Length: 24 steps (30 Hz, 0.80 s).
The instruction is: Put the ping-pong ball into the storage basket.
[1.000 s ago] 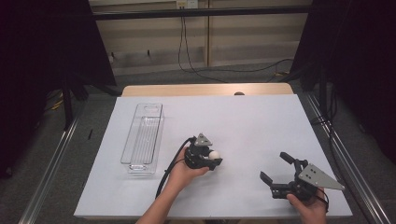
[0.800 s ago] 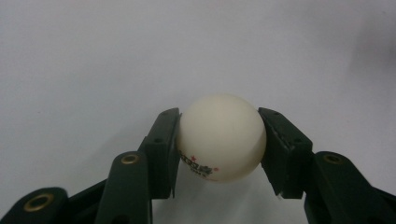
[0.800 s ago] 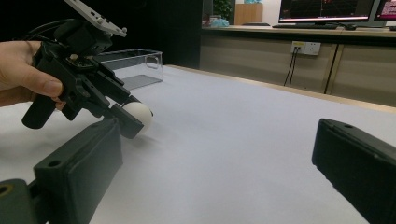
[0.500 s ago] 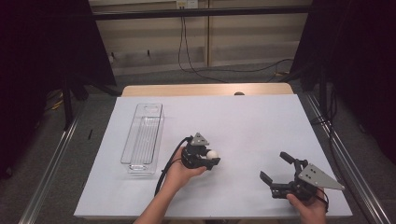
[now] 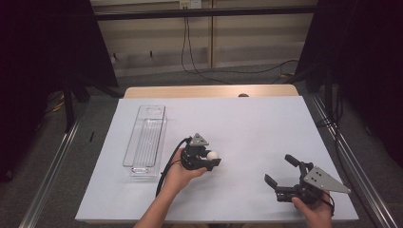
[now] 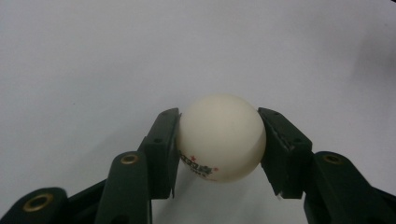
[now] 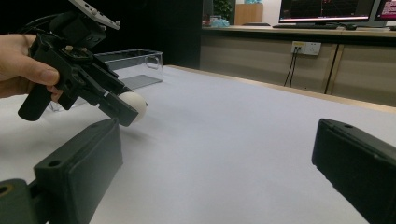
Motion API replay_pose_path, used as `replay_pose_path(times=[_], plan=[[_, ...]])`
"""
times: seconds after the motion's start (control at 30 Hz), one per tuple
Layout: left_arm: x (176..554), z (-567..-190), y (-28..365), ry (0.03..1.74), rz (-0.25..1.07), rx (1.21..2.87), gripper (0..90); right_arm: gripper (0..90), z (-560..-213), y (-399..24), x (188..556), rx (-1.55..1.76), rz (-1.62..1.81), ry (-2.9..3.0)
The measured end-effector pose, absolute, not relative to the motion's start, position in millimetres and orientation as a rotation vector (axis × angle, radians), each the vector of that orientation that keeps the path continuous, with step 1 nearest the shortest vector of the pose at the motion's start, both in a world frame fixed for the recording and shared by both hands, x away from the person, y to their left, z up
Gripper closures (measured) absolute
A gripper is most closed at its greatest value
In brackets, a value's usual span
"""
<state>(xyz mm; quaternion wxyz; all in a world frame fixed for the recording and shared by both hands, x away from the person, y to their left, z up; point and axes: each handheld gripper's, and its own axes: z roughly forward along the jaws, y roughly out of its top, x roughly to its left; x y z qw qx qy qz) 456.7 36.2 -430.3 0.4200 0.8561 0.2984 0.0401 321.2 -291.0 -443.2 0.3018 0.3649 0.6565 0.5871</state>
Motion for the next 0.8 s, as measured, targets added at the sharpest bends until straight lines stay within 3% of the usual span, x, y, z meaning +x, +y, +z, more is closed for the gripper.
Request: replay_pose_path(times=[0.8], plan=[[457,-421,47,0.748,0.125,2.153,51.1,1.1,-444,-293,323,0.991,1.546,1.738]])
